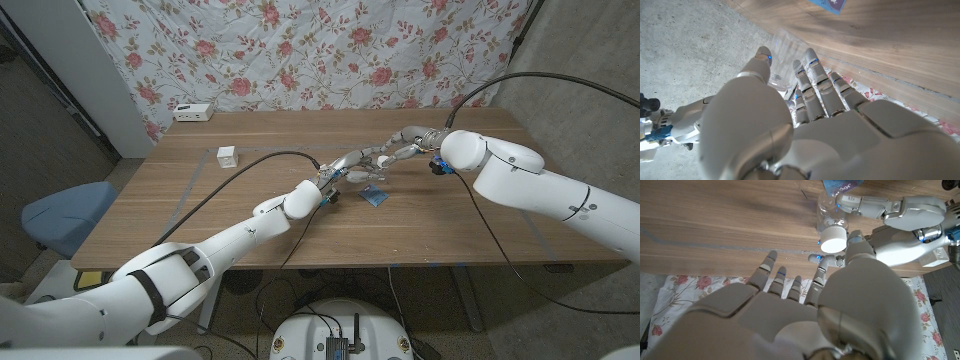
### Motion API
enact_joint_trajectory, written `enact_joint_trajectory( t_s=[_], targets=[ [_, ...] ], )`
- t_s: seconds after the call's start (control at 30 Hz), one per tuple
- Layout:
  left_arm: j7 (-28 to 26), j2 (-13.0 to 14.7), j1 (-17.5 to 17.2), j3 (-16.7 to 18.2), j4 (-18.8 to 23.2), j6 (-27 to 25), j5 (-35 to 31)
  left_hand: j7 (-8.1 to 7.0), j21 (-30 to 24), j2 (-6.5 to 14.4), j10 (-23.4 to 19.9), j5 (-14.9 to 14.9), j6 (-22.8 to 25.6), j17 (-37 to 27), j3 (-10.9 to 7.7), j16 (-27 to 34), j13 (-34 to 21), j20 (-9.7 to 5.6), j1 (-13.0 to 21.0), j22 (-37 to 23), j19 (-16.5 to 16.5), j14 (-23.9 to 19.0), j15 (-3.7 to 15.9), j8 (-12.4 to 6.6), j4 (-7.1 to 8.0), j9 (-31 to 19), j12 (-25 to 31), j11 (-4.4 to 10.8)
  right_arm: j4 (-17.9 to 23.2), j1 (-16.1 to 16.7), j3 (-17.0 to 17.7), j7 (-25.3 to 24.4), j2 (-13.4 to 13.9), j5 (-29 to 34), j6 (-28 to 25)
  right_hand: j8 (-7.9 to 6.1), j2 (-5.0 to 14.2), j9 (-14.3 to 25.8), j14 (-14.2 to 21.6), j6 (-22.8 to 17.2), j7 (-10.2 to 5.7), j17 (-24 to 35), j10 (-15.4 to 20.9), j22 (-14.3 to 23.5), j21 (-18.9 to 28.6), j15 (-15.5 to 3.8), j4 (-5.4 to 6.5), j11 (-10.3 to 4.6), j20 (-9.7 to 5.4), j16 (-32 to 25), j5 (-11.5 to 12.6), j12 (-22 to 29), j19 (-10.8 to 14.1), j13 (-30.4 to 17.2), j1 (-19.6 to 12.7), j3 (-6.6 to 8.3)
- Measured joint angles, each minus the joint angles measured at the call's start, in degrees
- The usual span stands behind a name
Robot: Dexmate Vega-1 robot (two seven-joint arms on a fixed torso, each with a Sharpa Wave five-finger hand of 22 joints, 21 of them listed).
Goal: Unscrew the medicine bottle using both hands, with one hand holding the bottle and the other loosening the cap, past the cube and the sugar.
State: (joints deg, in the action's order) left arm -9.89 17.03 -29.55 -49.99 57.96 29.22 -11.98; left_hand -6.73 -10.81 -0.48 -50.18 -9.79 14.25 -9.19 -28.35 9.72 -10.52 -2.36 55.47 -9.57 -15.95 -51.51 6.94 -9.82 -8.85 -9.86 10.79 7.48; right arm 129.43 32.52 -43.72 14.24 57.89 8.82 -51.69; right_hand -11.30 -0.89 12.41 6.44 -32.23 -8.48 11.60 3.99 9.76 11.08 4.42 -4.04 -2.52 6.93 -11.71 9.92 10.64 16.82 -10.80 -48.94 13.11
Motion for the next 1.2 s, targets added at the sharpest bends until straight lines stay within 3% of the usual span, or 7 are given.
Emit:
enact_joint_trajectory(
  t_s=[0.37, 0.77, 1.2],
  targets=[
    [0.0, -0.1, 0.1, 0.0, -0.2, 0.3, 0.0, 1.27, 0.0, 0.0, -0.2, 0.0, -4.9, 0.0, 0.01, 0.3, 0.0, 0.0, 0.0, 0.0, 0.0, -0.5, 0.19, 0.57, 0.0, 0.0, 0.0, -0.22, 0.1, -1.8, -2.9, 0.6, -0.8, 2.8, -2.9, -0.79, -0.36, 0.0, 0.5, -1.6, 0.71, -0.1, 0.3, 0.0, 0.0, 0.1, 0.01, 0.3, 0.48, 0.0, 0.0, 0.4, 0.5, 0.0, 1.2, -0.47],
    [-0.1, -0.2, 0.2, 0.0, -0.3, 0.5, -0.1, 0.53, 0.0, -0.3, -0.2, 0.0, -7.9, 0.0, 0.01, 0.3, 0.0, 0.0, 0.5, 0.0, 0.0, -0.7, 0.33, 0.57, -0.01, 0.0, 0.0, -0.22, 0.1, -3.2, -5.3, 1.0, -1.5, 5.3, -4.8, -1.66, -0.53, 0.3, 1.7, -3.6, 1.07, -0.2, 0.7, 0.0, 0.0, 0.18, -0.47, 0.7, 0.29, -0.4, 0.3, 0.4, 1.3, 0.0, 1.4, -0.95],
    [-0.1, -0.2, 0.1, 0.0, -0.3, 0.5, 0.0, 1.25, 0.0, -0.4, -0.5, 0.1, -9.2, -0.1, 0.02, 0.3, 0.0, 0.0, 0.5, 0.0, 0.0, -1.0, 0.42, 0.57, -0.01, 0.0, 0.3, -0.54, 0.2, -3.3, -6.4, 0.6, -2.1, 6.7, -6.2, -2.91, -0.53, 0.8, 2.6, -5.7, 1.14, -0.1, 1.8, 0.0, 0.4, 0.5, -0.64, 0.69, 0.14, -0.7, 0.3, 0.6, 2.1, 0.0, 1.4, -0.78]
  ],
)
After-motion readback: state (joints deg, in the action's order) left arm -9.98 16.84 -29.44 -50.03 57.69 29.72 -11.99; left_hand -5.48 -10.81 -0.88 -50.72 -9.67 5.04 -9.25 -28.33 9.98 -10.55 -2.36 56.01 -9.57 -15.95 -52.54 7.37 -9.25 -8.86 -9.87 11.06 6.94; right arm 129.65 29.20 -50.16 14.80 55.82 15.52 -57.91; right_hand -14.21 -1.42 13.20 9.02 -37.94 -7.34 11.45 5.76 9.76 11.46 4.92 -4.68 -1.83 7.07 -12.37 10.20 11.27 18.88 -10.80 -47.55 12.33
